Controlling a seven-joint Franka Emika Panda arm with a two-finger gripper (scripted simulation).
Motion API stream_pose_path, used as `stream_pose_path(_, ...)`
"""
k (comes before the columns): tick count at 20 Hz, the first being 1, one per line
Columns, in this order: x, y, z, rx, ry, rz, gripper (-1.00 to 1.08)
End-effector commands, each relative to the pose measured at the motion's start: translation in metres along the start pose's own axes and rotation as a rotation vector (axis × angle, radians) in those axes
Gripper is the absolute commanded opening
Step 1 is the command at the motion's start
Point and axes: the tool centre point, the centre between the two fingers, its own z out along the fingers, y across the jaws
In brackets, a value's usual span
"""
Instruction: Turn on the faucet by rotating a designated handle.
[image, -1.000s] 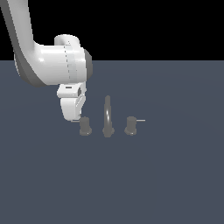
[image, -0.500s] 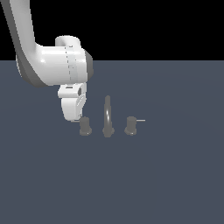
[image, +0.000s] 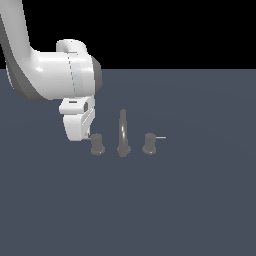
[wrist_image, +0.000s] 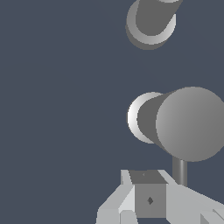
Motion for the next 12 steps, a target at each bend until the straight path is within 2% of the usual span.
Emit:
stream_pose_path(1,-0.005,0.009,0.0,0.0,0.0,0.0,-1.0)
stream_pose_path(3,-0.007,0.012,0.0,0.0,0.0,0.0,-1.0)
stream_pose_path(4,-0.001,0.004,0.0,0.008,-0.001,0.007,-1.0)
stream_pose_path(12,0.001,0.032,0.0,0.003,0.0,0.003,-1.0)
